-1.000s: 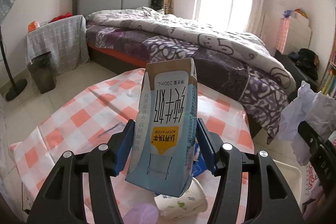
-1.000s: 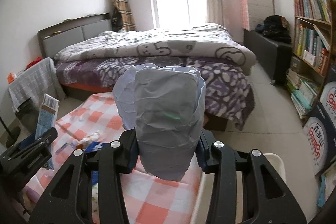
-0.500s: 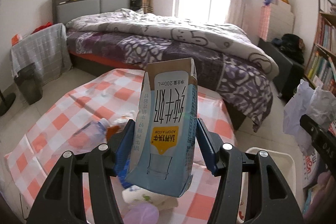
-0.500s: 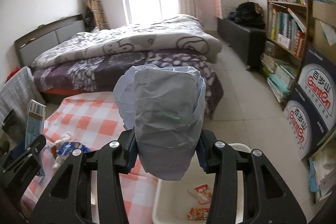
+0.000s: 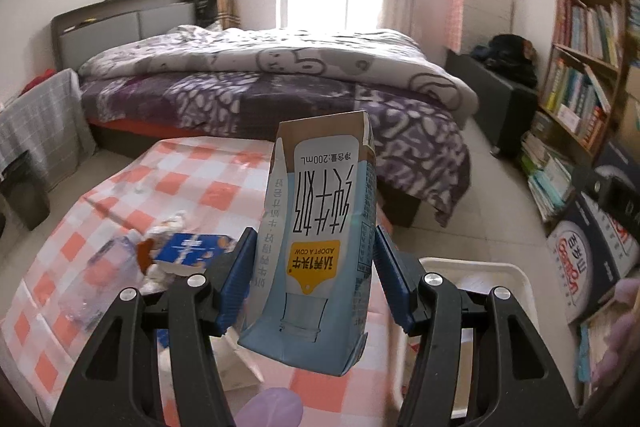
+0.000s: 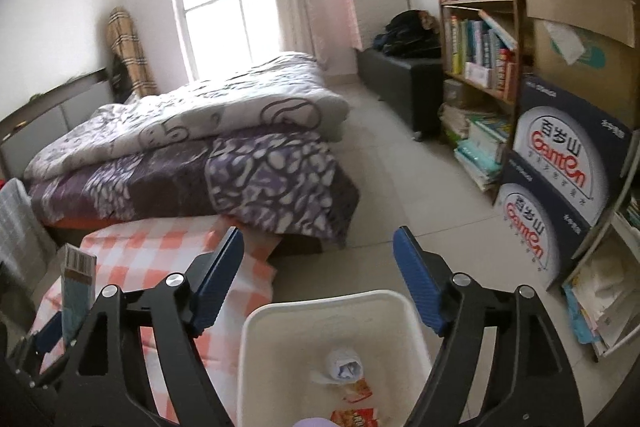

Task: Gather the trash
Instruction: 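Release the foil from the right tool while the left tool drops the milk carton into the bin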

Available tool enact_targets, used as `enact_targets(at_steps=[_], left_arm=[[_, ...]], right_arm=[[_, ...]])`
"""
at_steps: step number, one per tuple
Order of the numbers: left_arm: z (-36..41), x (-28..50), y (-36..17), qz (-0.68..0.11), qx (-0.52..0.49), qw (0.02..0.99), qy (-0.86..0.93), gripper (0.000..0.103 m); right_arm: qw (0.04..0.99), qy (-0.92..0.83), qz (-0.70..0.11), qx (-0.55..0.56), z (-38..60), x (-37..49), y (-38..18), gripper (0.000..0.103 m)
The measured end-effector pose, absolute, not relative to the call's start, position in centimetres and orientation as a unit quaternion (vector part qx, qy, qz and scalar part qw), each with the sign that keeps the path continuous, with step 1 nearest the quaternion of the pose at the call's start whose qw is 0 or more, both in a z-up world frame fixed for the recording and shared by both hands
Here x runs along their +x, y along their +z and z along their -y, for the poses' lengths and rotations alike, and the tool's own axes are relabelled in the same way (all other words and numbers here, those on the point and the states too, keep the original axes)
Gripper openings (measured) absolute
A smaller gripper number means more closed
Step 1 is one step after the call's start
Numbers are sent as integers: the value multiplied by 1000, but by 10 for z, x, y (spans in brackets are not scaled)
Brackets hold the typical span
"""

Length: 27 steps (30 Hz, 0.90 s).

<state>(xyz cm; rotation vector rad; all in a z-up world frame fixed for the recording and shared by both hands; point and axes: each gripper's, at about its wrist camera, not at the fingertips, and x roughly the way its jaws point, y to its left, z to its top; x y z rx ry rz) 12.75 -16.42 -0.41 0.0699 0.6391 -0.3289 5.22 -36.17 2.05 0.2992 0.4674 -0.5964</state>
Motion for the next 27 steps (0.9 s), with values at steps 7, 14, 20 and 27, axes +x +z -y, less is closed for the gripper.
enact_targets(at_steps=[7,14,20,27], left_arm=[[198,116,-8,-315,52,928,-191,58],[232,104,-14,-320,70,918,-224,58],[259,94,-19,-330,81,904,-261,59],[274,86,-26,-346,88,888,-290,78]], right_arm=[[907,-325,-210,165,391,33,24,89],[894,-364,-189,178,408,16,27,96],[886,-376,-192,190,421,9,25,96],[885,-369,-199,204,423,11,24,96]])
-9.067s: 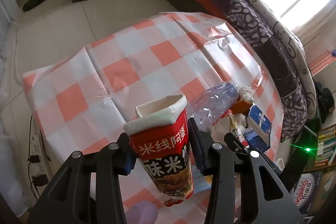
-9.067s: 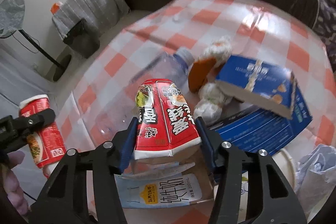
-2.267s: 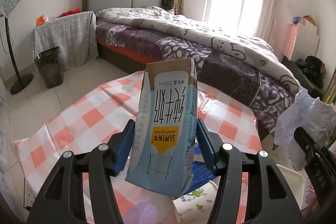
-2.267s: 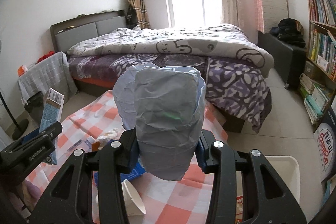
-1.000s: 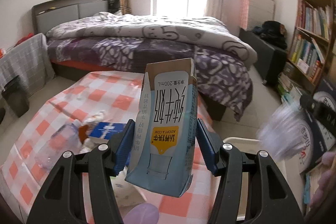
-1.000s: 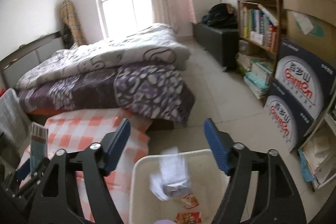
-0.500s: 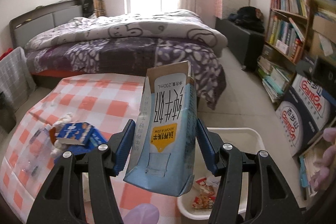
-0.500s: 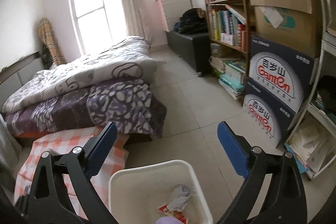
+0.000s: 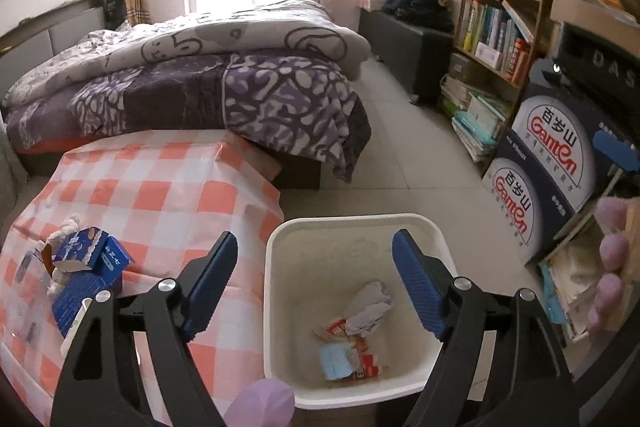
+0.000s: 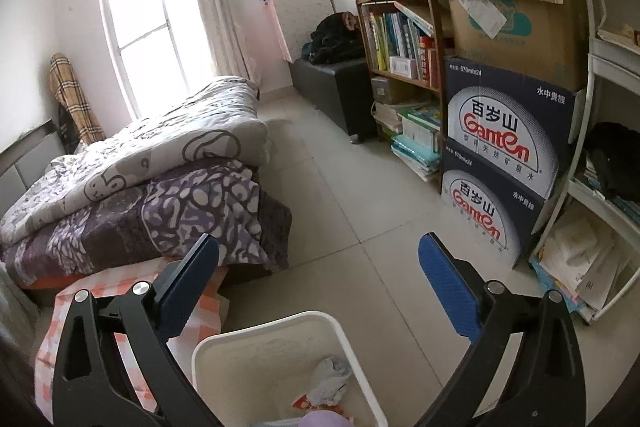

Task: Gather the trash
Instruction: 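Release the foil from the right tool while the left tool drops the milk carton into the bin, then grasp the plastic bottle with the left tool while the right tool grasps the paper cup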

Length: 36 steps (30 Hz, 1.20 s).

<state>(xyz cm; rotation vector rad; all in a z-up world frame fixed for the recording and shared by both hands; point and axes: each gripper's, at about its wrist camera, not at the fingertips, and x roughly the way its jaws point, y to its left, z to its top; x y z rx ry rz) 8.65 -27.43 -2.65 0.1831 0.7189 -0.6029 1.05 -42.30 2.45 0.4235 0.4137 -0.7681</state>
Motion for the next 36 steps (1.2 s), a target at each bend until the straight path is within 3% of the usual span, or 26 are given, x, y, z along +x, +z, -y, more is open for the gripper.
enact_targets(at_steps=[19,25,36], left_arm=[[162,149,-26,-367,84,915,-145,84],[105,190,-42,-410,125,901,-72,85],[-12,274,-96,-534,176,827,3,85]], right_arm=[[924,-244,-273,110,299,87,14,96],[926,-192,-314,84,255,115,-1,96],[882,-35,-462,83,188,156,-54,96]])
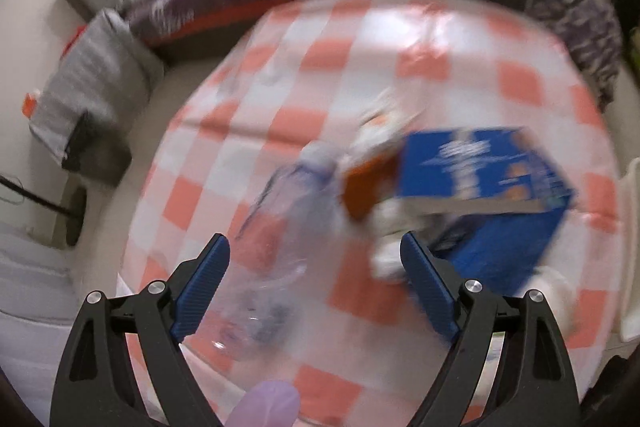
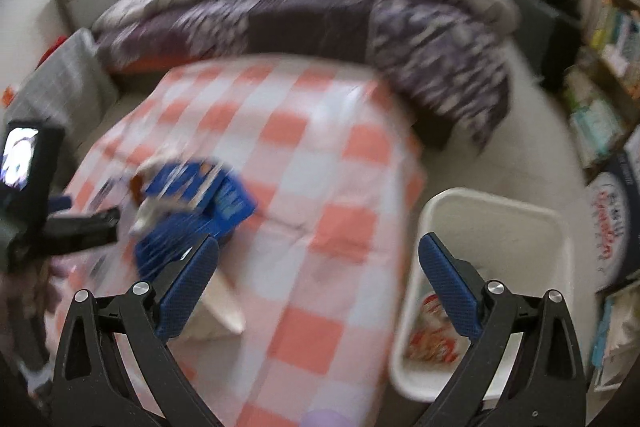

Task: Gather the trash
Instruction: 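Grasp the plastic bottle with the left tool while the right tool grasps the paper cup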

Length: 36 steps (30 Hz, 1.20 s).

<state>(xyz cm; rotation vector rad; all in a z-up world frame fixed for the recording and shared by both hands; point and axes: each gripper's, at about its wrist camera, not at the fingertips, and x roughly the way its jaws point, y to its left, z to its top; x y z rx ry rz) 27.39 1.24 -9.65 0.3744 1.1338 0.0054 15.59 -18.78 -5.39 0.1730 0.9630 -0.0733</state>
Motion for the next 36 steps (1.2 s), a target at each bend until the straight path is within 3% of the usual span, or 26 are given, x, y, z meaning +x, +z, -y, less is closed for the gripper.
enact_targets(at_steps=[4,9,12,19,26,27,28,29,31,36], left_arm=[[-46,294,-125,-578,175,797,18,85],[-66,301,-148,-608,162,777,7,85],[-69,296,-155,-614,163,772,-7,75],[-76,278,-140,-601,146,785,-30,67],[-86,262,-107,-585,102,803,-41,66],[-87,260,-104,-583,99,805,-40,66],[-87,259,-102,-581,96,807,-37,66],[-89,258,-100,-578,91,810,-33,66],[-93,258,-94,-572,77,816,-26,66],[-115,256,-70,-539,26,842,-7,66]], right_arm=[[885,41,-463,14,155,160,-64,96],[876,141,-436,-152,102,148,-75,96],[864,175,-420,-215,83,144,-81,96],[818,227,-318,-422,49,115,-96,96],[712,197,-238,-630,11,100,-164,92],[708,195,-254,-629,8,106,-169,86],[713,195,-265,-619,5,111,-169,70],[734,191,-293,-582,4,123,-162,65],[742,191,-307,-565,4,129,-158,62],[833,178,-398,-340,27,183,-108,54]])
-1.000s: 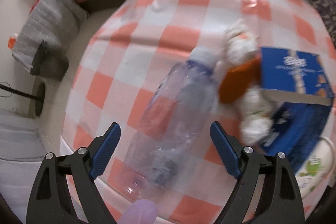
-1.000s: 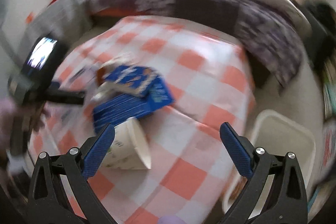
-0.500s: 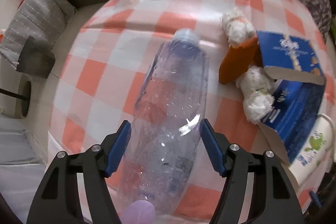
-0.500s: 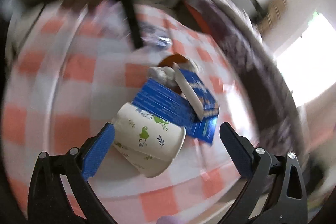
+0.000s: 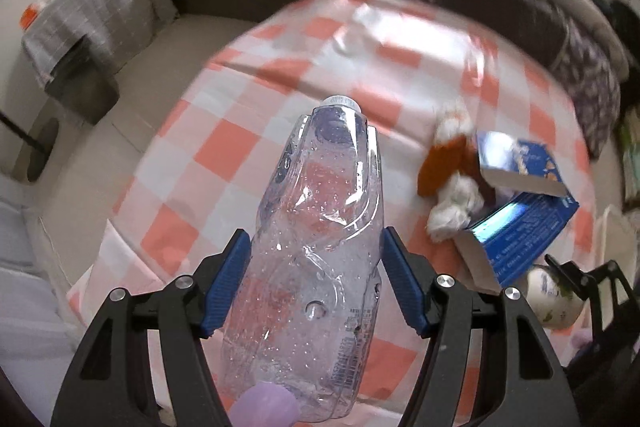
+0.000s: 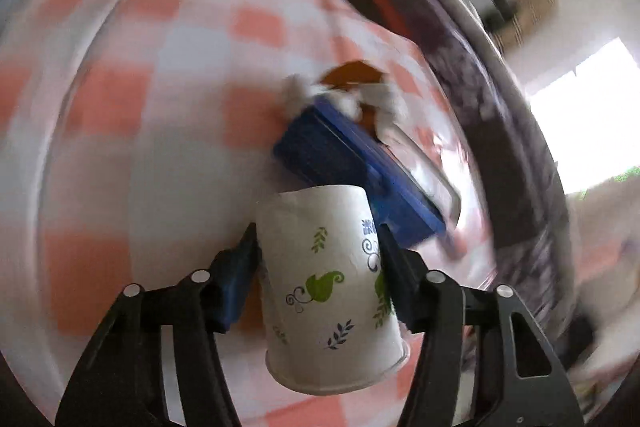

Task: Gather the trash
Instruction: 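Grasp the plastic bottle with the left tool while the right tool grasps the paper cup, then lift the bottle and paper cup and carry both toward the white bin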

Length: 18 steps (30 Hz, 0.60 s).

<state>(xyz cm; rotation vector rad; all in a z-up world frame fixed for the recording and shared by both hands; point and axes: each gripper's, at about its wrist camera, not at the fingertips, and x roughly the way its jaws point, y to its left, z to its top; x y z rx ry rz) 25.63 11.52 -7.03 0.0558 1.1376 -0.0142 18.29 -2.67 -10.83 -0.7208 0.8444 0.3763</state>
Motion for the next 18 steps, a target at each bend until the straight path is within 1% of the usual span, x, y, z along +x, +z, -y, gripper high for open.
enact_targets(at_steps=[1,2,3,4,6,8,12,18], left_arm=[[-118,254,-66,-532,19,846,-4,66],[-124,254,-60,-521,2,854,-3,66],[-127,253,-55,-514,-9,858,-4,66],[-131,252,-49,-505,-24,863,-6,66],[-136,252,-41,-492,-46,869,-13,66],[-139,249,-30,-473,-72,878,-24,66],[-139,242,-14,-442,-98,891,-38,66],[-128,229,4,-401,-116,908,-43,66]], right_arm=[[839,178,-404,-318,30,186,-104,53],[854,178,-414,-260,39,194,-91,53],[862,177,-417,-228,43,198,-85,53],[875,175,-421,-164,53,206,-70,53],[884,171,-421,-113,63,206,-64,53],[894,165,-414,-39,77,209,-54,53],[908,153,-387,42,97,208,-39,53],[929,131,-342,57,107,192,-25,53]])
